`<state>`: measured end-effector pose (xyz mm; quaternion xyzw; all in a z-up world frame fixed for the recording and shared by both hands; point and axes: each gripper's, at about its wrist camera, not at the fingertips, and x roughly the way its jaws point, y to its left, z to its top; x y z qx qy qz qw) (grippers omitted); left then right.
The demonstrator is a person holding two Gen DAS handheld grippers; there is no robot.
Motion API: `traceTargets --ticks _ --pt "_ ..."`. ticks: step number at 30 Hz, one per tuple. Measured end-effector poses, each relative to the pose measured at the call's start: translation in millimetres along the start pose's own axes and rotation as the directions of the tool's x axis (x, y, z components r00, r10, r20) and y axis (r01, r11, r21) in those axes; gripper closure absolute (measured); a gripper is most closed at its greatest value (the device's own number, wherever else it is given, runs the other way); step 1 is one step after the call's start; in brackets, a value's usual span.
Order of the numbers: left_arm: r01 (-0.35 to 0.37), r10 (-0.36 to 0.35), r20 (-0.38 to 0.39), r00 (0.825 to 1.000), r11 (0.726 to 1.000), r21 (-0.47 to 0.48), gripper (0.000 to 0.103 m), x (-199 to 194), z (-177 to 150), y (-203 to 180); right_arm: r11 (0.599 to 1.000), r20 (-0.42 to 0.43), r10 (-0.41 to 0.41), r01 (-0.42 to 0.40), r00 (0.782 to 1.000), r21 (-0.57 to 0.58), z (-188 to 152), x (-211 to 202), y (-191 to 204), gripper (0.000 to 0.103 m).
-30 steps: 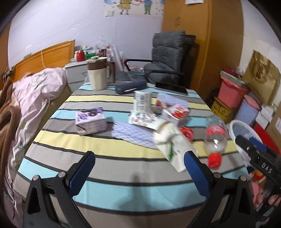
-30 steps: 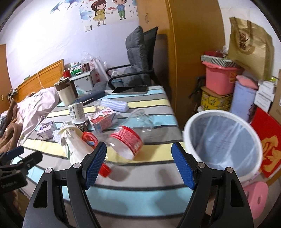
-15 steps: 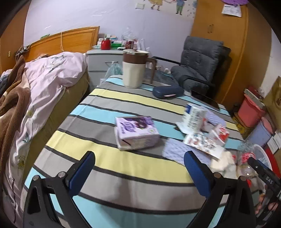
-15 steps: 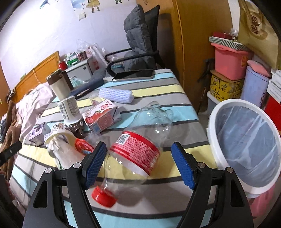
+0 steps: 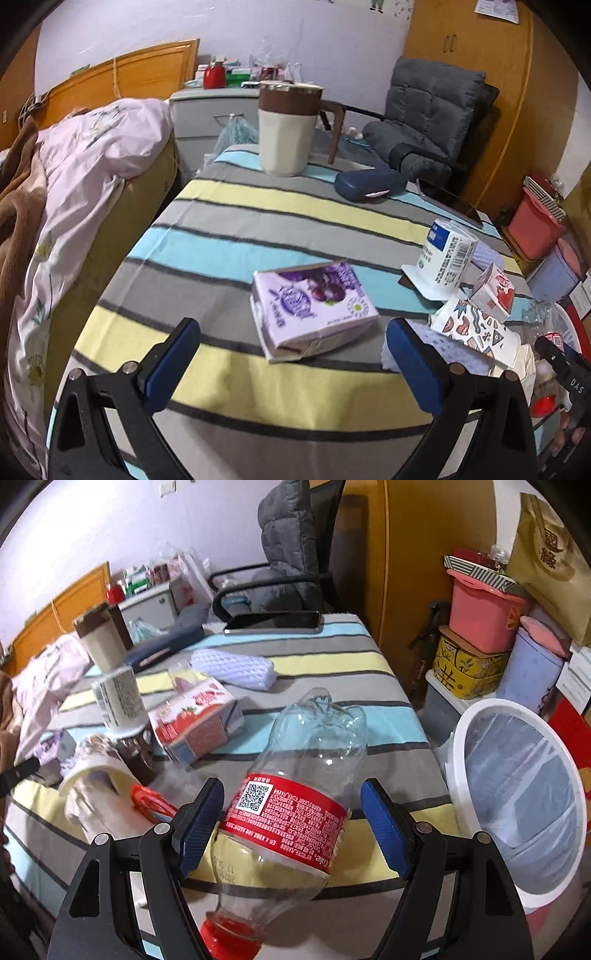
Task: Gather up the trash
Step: 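Move the right tool to the clear bottle while the left tool approaches the purple carton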
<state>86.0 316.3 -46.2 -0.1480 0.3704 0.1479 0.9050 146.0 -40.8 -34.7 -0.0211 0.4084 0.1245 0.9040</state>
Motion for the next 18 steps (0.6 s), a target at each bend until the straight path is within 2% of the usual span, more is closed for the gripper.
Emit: traceTargets --ticks 7,18 --pt "0.0 0.0 -0.025 1.0 1.0 0.008 0.001 13 6 -4 1.0 0.026 0.004 -0.004 1.0 -0.021 0 -6 1 0.036" --pt "0.082 -0.08 -0.039 0.996 0.995 0.056 0.001 9 -1 -26 1.0 0.031 0.012 -0.011 0.999 -0.018 1 -5 0 0.036"
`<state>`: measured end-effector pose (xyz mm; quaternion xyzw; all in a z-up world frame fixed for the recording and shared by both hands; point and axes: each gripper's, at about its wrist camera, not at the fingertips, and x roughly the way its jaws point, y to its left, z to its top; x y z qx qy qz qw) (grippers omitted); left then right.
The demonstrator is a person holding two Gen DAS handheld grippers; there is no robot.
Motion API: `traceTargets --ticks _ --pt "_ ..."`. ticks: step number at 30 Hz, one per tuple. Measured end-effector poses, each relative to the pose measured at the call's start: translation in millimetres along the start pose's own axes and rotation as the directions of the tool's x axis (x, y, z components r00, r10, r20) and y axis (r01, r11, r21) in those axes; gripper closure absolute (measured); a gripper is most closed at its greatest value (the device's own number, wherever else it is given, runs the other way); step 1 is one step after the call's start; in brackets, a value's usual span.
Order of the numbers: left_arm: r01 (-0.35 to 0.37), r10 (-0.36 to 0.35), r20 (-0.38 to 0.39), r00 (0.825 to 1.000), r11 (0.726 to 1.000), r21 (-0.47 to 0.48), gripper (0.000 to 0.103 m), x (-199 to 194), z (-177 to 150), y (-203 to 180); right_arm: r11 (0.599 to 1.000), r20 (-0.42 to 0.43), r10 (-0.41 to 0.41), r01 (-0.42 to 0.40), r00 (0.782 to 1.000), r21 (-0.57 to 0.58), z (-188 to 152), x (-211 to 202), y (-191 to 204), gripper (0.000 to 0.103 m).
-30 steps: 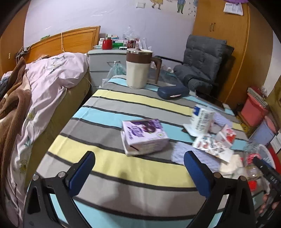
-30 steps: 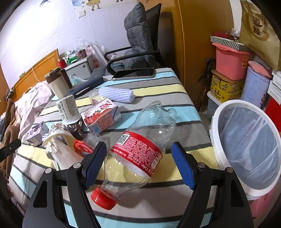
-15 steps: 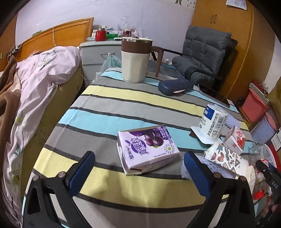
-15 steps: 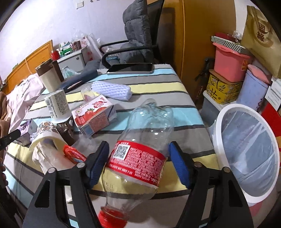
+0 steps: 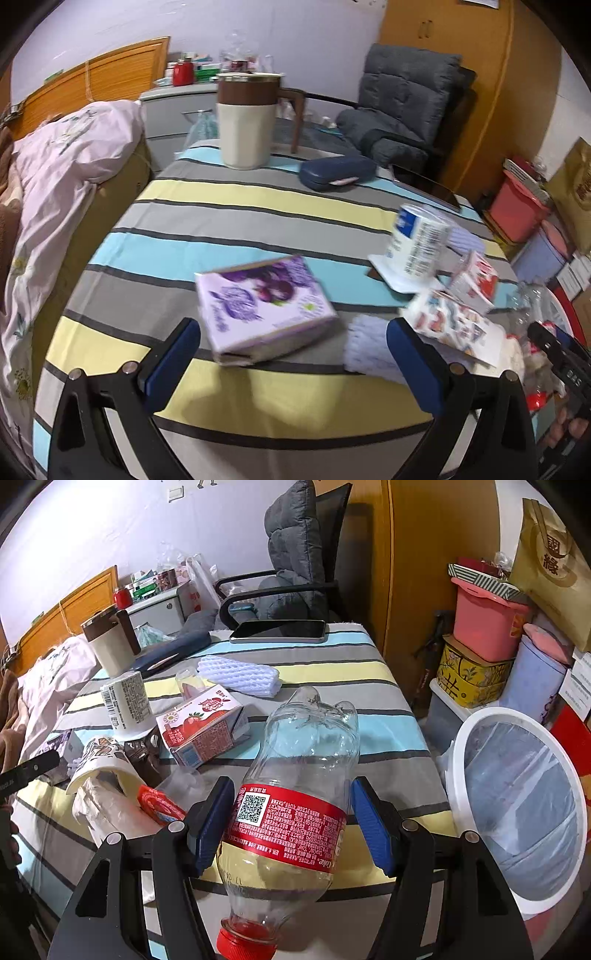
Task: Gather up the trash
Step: 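Grasp the clear bottle with the right tool while the left tool grasps the purple carton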
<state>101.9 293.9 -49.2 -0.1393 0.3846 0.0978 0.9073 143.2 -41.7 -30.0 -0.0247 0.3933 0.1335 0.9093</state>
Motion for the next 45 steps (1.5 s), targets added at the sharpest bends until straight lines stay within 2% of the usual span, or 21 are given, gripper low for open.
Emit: traceTargets --ticks 4,6,9,13,18,24,26,29,31,33,40,45 --pt "0.043 -0.043 -0.004 0.999 0.998 0.039 0.001 -5 -4 -13 1.0 0.001 -0.007 0.007 1.0 -0.007 0 0 1 0.036" --pt "0.04 -0.04 0.004 0.999 0.997 0.062 0.001 -10 -4 -17 1.0 0.0 -0.009 0.009 1.0 -0.008 0 1 2 0.036" --pt "-0.014 0.009 0.039 0.999 0.993 0.121 0.001 -17 2 -18 1.0 -0.001 -0.008 0.008 1.0 -0.01 0 1 2 0.036" --pt "-0.095 0.087 0.048 0.995 0.978 0.185 0.001 -12 9 -9 1.0 -0.004 -0.009 0.009 1.0 -0.009 -1 2 1 0.036" --pt "-0.145 0.138 0.043 0.989 0.96 0.239 0.001 3 15 5 1.0 -0.01 -0.015 0.015 1.0 -0.013 0 3 4 0.036" --pt "-0.031 0.045 -0.058 0.997 0.973 0.231 0.001 27 17 16 1.0 -0.016 -0.019 0.019 1.0 -0.018 0 4 7 0.036" --pt "-0.022 0.038 -0.065 0.997 0.974 0.225 0.001 29 17 15 1.0 -0.017 -0.021 0.02 1.0 -0.016 1 4 6 0.036" --pt "0.026 -0.011 -0.07 0.998 0.974 0.227 0.007 29 17 13 1.0 -0.019 -0.022 0.022 1.0 -0.017 1 5 7 0.036" --pt "0.038 -0.017 -0.087 0.996 0.971 0.236 0.014 32 16 11 1.0 -0.019 -0.022 0.022 1.0 -0.016 2 5 7 0.036" --pt "0.039 -0.014 -0.101 0.995 0.969 0.245 0.028 35 16 8 1.0 -0.019 -0.021 0.02 1.0 -0.016 1 5 7 0.036" --pt "-0.011 0.031 -0.07 0.997 0.963 0.268 0.035 27 15 1 1.0 -0.012 -0.019 0.019 1.0 -0.02 1 4 7 0.036" --pt "-0.03 0.041 -0.038 0.998 0.969 0.246 0.036 13 14 -2 0.999 0.005 -0.015 0.016 1.0 -0.032 0 -1 9 0.037"
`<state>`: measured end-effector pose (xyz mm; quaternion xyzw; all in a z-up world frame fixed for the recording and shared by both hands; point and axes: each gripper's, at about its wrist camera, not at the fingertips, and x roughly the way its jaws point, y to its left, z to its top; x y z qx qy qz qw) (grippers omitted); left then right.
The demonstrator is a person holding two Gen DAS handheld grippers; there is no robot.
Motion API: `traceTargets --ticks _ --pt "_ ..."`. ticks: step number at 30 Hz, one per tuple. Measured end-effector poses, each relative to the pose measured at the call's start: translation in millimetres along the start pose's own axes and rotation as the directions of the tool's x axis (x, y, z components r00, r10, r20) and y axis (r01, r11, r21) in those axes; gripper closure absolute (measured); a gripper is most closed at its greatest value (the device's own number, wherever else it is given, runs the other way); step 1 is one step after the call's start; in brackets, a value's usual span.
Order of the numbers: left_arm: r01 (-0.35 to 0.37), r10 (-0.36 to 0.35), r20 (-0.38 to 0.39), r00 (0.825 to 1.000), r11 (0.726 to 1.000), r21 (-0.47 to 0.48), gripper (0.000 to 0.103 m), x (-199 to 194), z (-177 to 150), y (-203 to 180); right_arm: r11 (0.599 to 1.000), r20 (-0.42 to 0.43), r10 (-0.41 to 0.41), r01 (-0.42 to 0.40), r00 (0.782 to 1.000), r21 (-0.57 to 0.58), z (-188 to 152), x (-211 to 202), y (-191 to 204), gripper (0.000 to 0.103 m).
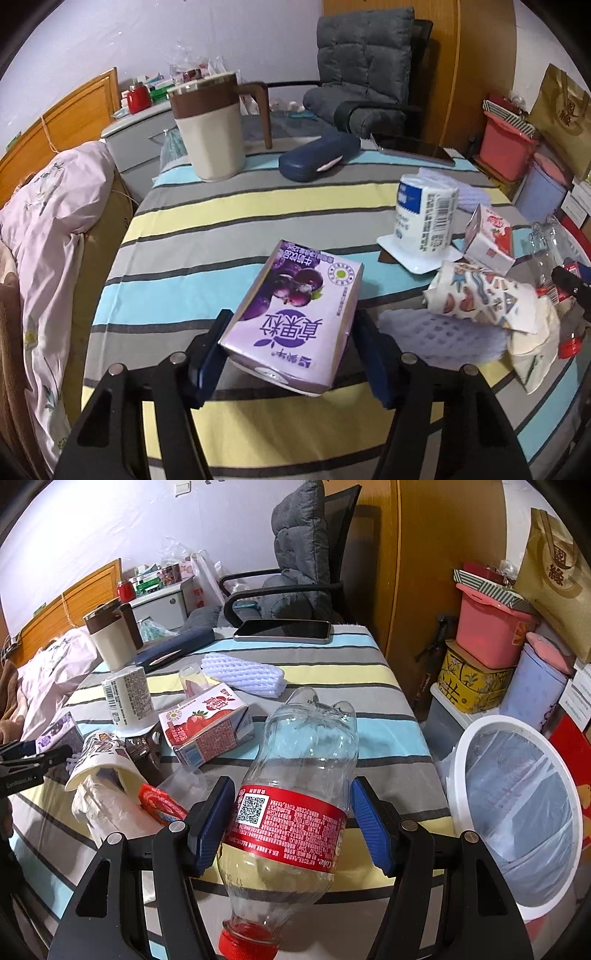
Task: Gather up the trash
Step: 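Grasp the clear bottle with the right tool while the left tool grasps the purple carton, then carry both items over the bin and open both tools to drop them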
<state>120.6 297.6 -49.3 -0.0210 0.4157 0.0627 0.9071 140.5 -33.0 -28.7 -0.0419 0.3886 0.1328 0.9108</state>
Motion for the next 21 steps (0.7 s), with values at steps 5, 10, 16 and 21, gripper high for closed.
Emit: traceTargets --ticks 5,10,16,21 --pt "-0.015 0.015 0.024 1.0 1.0 0.003 0.037 -15 -2 -8 1.0 0.018 0.005 -0.005 1.0 0.004 -1 -7 -4 0.037" --pt "-0.029 0.029 0.056 0.998 0.999 -0.014 0.037 -33 -2 -11 1.0 0.034 0.017 -0.018 0.999 0.012 -2 -13 -8 0.038" --pt "-0.039 0.041 0.114 0.993 0.999 -0.022 0.037 -63 0 -18 0.999 0.066 0.04 -0.041 0.997 0.019 -1 -25 -12 0.038" --pt "-0.031 0.032 0.162 0.986 0.999 -0.005 0.037 -87 3 -33 0.998 0.096 0.051 -0.053 0.994 0.021 0 -38 -17 0.038"
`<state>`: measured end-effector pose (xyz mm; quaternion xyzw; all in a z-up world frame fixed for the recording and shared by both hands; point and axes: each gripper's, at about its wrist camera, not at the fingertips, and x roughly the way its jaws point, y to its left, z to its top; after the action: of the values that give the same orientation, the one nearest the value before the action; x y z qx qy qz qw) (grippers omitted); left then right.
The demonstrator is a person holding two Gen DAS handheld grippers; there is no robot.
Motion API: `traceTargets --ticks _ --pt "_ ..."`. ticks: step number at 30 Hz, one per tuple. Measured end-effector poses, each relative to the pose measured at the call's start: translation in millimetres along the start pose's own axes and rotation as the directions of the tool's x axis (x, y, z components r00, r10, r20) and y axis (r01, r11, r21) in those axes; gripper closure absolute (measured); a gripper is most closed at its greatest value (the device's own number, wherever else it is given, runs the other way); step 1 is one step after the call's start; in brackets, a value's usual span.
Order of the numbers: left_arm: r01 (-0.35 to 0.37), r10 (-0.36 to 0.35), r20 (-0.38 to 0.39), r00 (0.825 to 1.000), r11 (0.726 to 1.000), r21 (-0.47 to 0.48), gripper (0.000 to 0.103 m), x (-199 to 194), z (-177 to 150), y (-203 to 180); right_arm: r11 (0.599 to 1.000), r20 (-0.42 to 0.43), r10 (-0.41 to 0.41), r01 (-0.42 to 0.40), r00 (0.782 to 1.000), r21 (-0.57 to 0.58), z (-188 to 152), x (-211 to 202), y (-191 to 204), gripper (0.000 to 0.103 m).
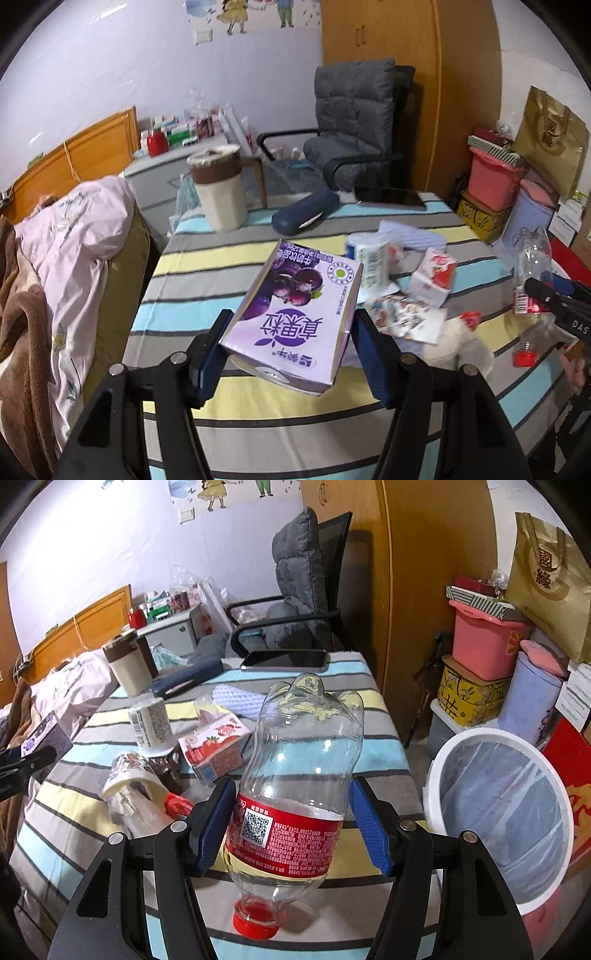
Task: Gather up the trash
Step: 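Carry both items over the bin and open both tools to drop them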
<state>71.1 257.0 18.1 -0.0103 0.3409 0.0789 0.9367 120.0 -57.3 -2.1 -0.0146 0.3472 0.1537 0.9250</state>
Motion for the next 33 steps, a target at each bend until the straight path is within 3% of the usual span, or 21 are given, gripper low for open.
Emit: traceTargets --ticks 7,17,33 --pt "0.045 -0.046 0.041 0.998 0.999 0.005 0.037 -21 10 -30 1.0 0.038 0.005 -0.006 0.999 0.022 3 -19 -15 0.038" --pt "0.182 -0.185 0.058 0.981 0.982 0.053 0.036 -25 24 -102 0.998 0.075 -0.032 0.028 0.997 0.058 2 -42 -49 0.038" --pt "0.402 -0.403 -0.017 0.915 0.907 0.122 0.036 3 38 -241 0.98 0.048 -0.145 0.137 0.988 0.142 -5 -54 -131 0.038"
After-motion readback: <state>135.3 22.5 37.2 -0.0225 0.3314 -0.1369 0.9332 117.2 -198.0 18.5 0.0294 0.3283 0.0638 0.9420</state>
